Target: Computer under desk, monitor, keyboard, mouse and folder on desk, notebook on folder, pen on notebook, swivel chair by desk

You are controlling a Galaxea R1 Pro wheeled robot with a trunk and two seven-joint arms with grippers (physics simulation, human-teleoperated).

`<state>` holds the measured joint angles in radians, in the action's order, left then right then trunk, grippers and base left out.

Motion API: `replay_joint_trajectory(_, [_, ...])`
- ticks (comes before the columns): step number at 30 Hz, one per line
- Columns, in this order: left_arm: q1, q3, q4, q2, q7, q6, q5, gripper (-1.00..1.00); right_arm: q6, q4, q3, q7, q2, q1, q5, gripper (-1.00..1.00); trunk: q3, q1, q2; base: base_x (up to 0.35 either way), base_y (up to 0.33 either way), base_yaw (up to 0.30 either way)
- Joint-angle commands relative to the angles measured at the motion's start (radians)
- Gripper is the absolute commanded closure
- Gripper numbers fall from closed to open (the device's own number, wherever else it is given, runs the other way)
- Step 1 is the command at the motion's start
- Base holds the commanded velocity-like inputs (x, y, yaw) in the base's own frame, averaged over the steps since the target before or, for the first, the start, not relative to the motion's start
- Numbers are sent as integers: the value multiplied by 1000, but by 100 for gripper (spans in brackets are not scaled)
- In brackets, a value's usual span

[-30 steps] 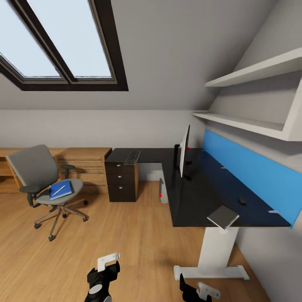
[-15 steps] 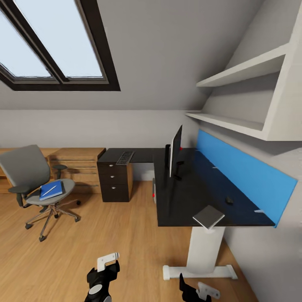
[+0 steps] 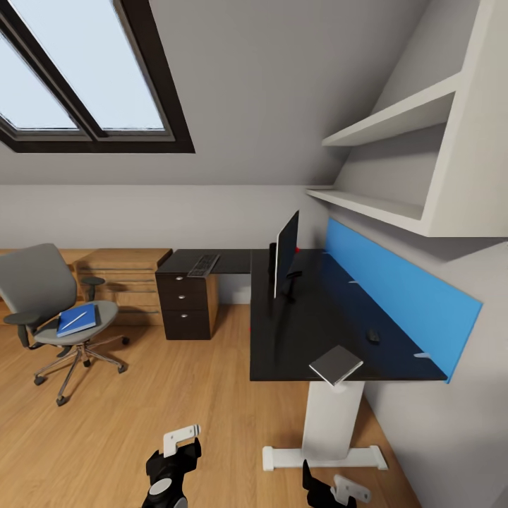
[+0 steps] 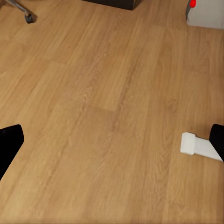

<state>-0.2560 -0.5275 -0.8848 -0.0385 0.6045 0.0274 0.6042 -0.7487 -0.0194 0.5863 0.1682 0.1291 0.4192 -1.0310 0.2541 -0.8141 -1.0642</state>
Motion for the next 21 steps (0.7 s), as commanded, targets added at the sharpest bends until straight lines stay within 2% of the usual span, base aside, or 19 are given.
replay_joint_trajectory(1, [-1, -5, -2, -2, 8, 3, 4, -100, -3, -2, 3, 8, 0, 1, -11, -100, 1, 0, -1, 0, -10, 0])
replay_joint_trajectory(12, [-1, -5, -2, -2, 12, 2, 6, -100, -3, -2, 4, 8, 1, 1, -11, -100, 1, 0, -1, 0, -2, 0])
replay_joint_trajectory(19, [-1, -5, -2, -3, 12, 2, 6, -100, -6, -1, 3, 7, 0, 1, -11, -100, -21, 27, 48, 0, 0, 0])
replay_joint_trajectory(21, [-1, -5, -2, -3, 12, 2, 5, -100, -10, 0, 4, 10, -8, 1, -10, -100, -27, 34, 62, 0, 0, 0])
